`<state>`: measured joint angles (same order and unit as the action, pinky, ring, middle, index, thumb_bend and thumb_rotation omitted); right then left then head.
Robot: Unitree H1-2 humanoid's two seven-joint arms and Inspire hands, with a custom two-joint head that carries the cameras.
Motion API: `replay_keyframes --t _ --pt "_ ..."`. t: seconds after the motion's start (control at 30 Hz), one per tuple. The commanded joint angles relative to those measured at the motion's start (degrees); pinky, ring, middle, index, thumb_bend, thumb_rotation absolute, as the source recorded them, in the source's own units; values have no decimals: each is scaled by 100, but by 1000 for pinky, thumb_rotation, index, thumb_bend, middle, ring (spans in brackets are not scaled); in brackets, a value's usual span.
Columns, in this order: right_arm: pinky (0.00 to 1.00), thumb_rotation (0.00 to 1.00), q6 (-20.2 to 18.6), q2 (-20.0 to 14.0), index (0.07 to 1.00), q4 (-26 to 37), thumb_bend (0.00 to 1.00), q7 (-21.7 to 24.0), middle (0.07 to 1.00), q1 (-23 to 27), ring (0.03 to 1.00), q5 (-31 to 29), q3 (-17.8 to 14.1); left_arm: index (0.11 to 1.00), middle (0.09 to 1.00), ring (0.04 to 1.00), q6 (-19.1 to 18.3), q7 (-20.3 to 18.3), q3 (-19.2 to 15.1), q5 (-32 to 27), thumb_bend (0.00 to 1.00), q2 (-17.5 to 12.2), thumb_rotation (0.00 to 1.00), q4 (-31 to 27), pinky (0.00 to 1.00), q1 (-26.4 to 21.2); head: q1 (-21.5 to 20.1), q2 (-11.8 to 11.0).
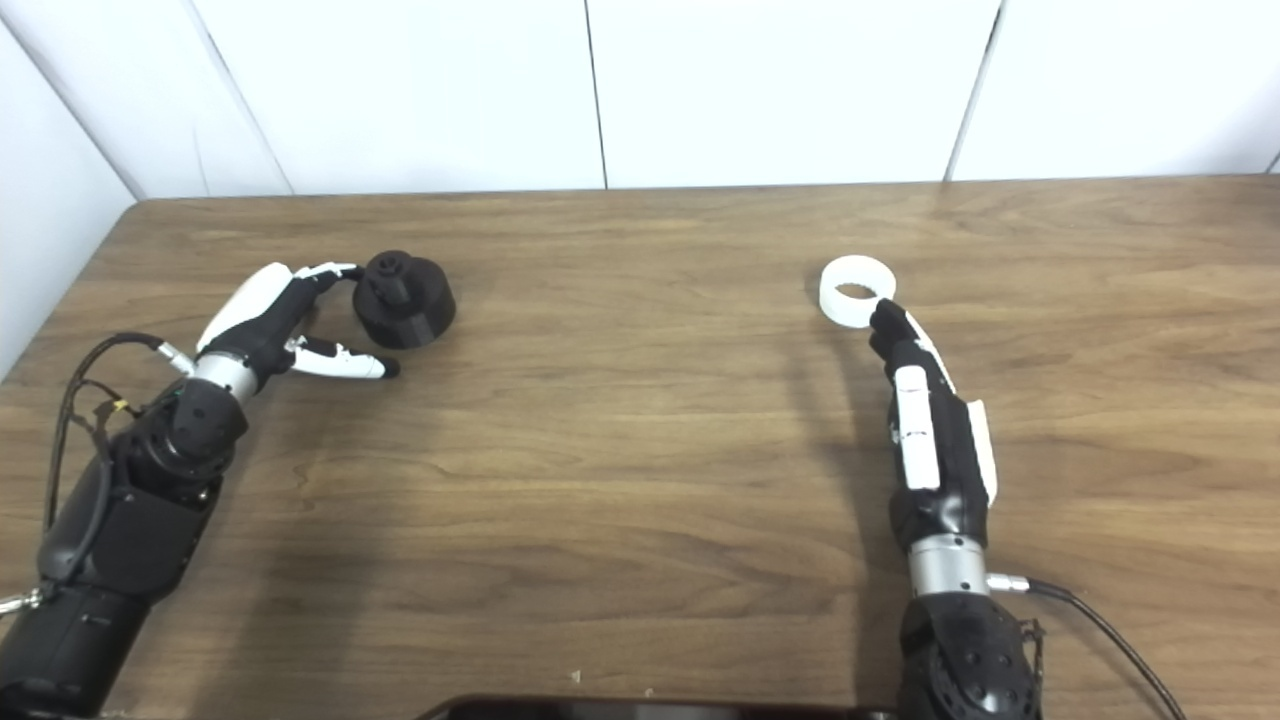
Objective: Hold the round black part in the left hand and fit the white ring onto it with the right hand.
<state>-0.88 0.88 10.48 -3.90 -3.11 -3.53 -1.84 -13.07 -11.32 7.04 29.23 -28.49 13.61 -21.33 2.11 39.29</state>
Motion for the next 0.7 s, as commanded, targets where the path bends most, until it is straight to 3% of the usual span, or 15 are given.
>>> replay_keyframes --t 0.0,0.27,0.47,0.67 --pt "1000 911 278 176 873 -113 468 7 900 -251 934 -34 34 830 941 993 50 142 -25 43 924 -72 247 -161 892 -375 1 9" --pt "1000 906 355 149 872 -161 475 16 897 -256 930 -16 41 851 948 1000 -29 236 -12 122 914 78 251 -100 896 -474 -26 -7" --pt "1000 897 381 132 858 -148 481 52 893 -279 931 -41 50 842 941 998 144 385 51 171 926 122 237 153 968 -581 -46 -14" --pt "1000 908 429 98 860 -189 485 73 896 -283 932 -5 60 871 895 987 173 437 145 204 964 188 270 338 934 -735 -77 -21"
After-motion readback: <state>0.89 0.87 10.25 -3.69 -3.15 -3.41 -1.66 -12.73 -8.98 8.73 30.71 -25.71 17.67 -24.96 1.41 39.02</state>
